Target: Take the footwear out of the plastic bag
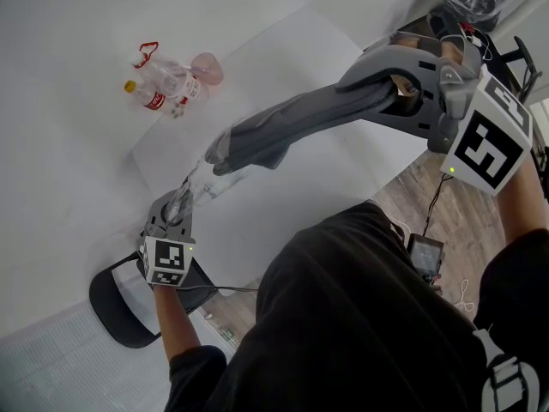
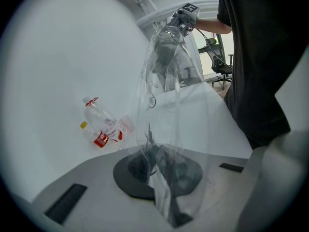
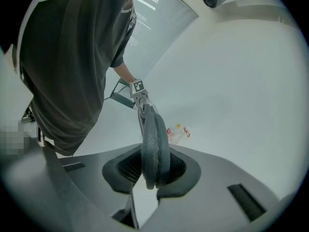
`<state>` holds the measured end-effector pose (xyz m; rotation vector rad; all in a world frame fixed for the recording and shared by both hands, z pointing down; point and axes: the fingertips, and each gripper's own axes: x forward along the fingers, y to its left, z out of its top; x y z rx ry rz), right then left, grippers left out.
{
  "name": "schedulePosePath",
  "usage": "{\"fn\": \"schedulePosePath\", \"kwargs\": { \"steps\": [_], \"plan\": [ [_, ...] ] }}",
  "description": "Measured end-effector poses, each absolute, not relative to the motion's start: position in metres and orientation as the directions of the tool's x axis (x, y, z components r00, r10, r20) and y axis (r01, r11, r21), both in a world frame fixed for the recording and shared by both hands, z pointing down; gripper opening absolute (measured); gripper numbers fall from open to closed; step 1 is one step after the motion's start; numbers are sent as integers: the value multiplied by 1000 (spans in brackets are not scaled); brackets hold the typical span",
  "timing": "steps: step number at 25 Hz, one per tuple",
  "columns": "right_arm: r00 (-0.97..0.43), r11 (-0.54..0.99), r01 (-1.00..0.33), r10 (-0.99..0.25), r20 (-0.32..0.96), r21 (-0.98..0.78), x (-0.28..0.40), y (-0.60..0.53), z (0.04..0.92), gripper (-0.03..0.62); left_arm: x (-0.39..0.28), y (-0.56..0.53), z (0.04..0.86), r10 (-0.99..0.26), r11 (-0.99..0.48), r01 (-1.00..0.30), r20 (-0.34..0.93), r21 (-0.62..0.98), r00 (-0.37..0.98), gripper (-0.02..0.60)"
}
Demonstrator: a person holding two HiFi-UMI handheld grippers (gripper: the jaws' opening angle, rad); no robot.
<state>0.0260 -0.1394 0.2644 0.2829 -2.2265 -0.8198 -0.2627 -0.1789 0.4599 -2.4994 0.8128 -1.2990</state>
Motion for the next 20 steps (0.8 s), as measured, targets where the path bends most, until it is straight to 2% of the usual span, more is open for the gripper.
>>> {"fn": "schedulePosePath", "kwargs": {
  "steps": [10, 20],
  "plan": [
    [-707, 775, 14, -440, 554, 632, 45, -144, 257, 80, -261, -177, 455, -554, -826, -405, 695, -392, 458, 25],
    [-713, 767, -123, -509, 482, 630, 65, -160, 248, 80, -281, -184, 461, -571, -789, -546, 667, -284, 479, 25]
  ]
}}
